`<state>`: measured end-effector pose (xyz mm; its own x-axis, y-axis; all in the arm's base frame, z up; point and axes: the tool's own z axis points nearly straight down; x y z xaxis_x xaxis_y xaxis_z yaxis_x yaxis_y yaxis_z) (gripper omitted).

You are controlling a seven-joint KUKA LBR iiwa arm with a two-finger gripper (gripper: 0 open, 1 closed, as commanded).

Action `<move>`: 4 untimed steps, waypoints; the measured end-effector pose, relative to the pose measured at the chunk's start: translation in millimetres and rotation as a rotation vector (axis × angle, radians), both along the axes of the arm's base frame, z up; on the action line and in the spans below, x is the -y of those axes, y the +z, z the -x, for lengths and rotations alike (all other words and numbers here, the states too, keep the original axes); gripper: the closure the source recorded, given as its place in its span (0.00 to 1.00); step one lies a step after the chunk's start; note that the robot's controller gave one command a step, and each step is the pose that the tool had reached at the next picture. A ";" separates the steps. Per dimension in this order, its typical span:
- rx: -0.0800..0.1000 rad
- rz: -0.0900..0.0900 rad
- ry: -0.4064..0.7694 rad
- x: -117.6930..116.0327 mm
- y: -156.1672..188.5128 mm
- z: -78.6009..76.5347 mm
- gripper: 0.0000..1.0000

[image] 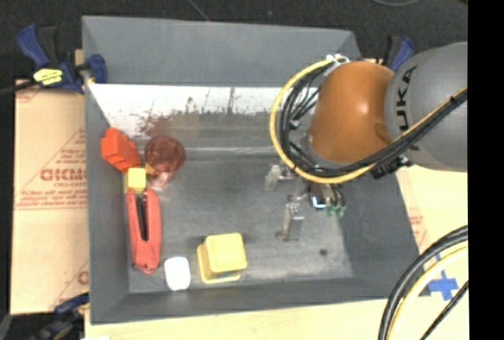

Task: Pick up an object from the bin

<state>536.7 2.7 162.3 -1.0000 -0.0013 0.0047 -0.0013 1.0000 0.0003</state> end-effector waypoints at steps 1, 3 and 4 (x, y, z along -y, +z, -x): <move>0.008 0.000 0.000 -0.1 4.6 -1.5 0.00; 0.012 0.002 0.260 -81.5 -51.2 33.5 0.00; 0.002 -0.002 0.170 -124.7 -62.3 61.1 0.00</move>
Offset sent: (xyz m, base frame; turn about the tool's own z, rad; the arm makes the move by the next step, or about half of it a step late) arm -0.0091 0.0779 -0.0923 -0.2301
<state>475.6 127.4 100.1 -0.9854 -0.1702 0.0029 -0.1702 0.9854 0.0021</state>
